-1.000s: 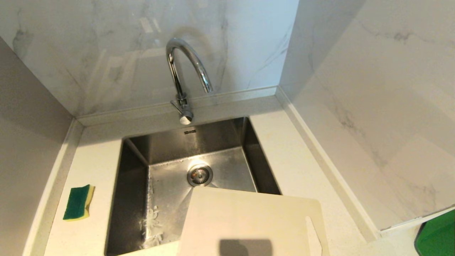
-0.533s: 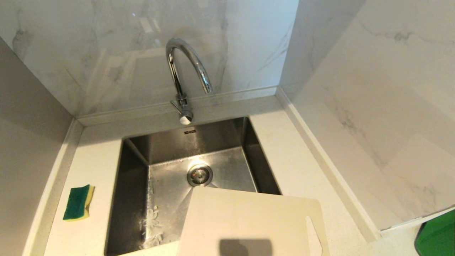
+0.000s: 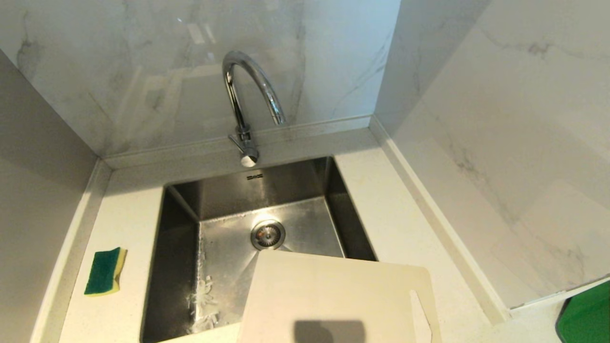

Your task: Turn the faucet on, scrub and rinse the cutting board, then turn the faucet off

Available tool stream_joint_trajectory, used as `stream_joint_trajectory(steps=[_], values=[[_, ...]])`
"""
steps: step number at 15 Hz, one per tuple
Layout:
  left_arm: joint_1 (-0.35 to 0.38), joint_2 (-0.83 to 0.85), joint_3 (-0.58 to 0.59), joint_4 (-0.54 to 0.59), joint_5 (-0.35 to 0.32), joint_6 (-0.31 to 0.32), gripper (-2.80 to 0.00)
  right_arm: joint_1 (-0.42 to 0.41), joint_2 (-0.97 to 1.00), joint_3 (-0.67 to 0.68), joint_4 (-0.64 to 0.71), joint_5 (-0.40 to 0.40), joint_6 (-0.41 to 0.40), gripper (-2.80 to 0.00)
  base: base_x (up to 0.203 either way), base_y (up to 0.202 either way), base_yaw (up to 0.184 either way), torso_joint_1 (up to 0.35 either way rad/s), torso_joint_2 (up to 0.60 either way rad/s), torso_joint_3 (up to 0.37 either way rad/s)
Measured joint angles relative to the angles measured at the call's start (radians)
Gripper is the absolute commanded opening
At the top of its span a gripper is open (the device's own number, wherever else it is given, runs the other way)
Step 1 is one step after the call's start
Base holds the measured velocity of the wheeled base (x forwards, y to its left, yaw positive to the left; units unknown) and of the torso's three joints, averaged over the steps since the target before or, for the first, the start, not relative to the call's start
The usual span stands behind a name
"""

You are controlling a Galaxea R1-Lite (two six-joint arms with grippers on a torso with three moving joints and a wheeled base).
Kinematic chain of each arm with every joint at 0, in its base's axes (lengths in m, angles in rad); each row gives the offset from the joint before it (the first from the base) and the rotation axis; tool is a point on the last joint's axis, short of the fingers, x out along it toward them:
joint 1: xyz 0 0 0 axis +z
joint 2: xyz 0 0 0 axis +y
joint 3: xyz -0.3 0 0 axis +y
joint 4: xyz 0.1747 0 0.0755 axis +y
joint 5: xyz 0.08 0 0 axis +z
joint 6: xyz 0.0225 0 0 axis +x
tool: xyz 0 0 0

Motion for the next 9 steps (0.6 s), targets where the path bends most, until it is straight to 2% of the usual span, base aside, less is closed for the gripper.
stream_joint_trajectory(steps=[9], values=[[0.000, 0.000, 0.000, -0.001, 0.000, 0.000, -2.80, 0.000, 0.000, 0.000, 0.000, 0.000, 0.003, -2.80, 0.000, 0.000, 0.000, 0.000, 0.00, 0.000]])
